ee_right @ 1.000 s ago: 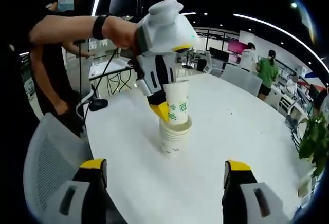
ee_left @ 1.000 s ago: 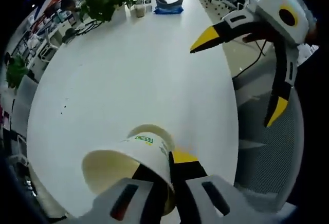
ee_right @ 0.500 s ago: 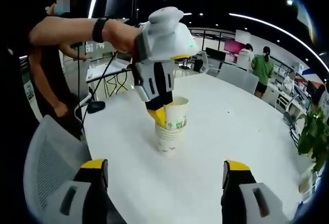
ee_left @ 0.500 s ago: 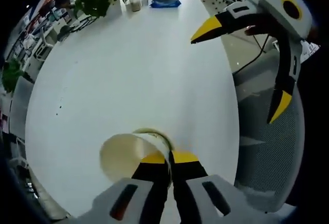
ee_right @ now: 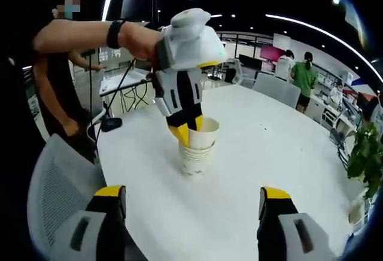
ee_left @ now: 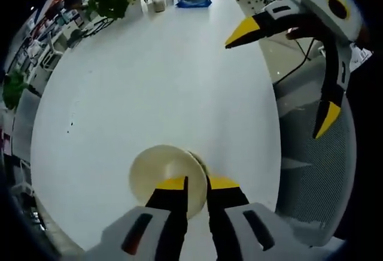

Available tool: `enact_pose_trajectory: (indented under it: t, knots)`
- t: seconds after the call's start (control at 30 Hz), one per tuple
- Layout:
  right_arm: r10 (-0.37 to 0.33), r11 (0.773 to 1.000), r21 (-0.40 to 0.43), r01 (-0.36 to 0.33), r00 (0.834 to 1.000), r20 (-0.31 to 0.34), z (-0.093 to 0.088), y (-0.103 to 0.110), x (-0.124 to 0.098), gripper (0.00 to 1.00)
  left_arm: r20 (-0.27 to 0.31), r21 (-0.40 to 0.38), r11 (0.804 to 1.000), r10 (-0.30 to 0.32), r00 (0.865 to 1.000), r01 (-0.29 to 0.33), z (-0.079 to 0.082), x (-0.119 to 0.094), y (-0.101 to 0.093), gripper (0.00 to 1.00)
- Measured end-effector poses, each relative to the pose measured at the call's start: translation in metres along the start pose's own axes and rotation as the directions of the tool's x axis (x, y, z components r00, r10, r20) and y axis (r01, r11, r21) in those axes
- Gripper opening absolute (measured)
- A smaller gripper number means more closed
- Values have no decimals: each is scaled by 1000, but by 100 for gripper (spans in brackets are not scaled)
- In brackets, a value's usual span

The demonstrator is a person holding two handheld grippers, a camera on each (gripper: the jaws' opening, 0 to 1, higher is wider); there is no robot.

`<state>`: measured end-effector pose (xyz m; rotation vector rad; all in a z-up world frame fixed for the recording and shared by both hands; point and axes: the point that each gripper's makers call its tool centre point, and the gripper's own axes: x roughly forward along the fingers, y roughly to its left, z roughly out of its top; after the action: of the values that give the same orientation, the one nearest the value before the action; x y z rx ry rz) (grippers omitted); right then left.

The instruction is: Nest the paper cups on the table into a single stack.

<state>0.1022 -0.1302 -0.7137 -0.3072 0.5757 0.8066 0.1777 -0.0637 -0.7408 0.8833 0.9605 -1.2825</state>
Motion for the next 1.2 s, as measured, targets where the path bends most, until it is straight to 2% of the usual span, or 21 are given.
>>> enact_pose_trajectory:
  t: [0.23, 0.33, 0.4, 0.5, 0.57, 0.67, 0.77, 0.87, 0.93, 1.03, 1.2]
  knots:
    - [3, 1000, 6, -3, 1000, 4, 1, 0, 5, 93, 69, -34, 999, 23, 997, -20, 0, -10, 4, 19]
    - [4, 1000, 15, -4, 1000, 9, 2, 0, 7, 93, 110, -70, 997, 42, 993, -35, 1, -15, 0, 23]
    - [-3, 1000, 21, 3, 1000, 5, -1, -3, 9, 93, 172, -128, 990, 77, 982, -55, 0, -16, 7, 28]
    - [-12, 999, 51, 11, 1000, 17, 0, -7, 10, 93, 217, -199, 978, 100, 971, -56, -6, -20, 14, 31]
    - [-13, 998, 69, 11, 1000, 25, 1, -8, 11, 93, 229, -221, 973, 112, 967, -60, -9, -22, 13, 33]
    - [-13, 997, 75, 11, 1000, 26, 2, -6, 11, 93, 273, -289, 953, 169, 947, -86, -16, -31, 19, 37]
    - [-12, 997, 77, 10, 1000, 24, 3, -4, 11, 93, 323, -351, 931, 223, 920, -103, -18, -39, 25, 43]
    - [-9, 997, 79, 7, 1000, 26, 5, -3, 12, 93, 364, -436, 896, 265, 893, -88, -26, -48, 29, 46]
    - [-9, 997, 80, 7, 1000, 25, 5, -3, 14, 93, 375, -469, 879, 292, 880, -91, -33, -50, 28, 49]
    - [-18, 996, 86, 15, 1000, 25, 7, -4, 15, 93, 403, -526, 845, 349, 846, -98, -37, -55, 27, 52]
    - [-18, 995, 102, 14, 999, 35, 9, -5, 17, 93, 387, -578, 806, 410, 826, -129, -53, -51, 19, 55]
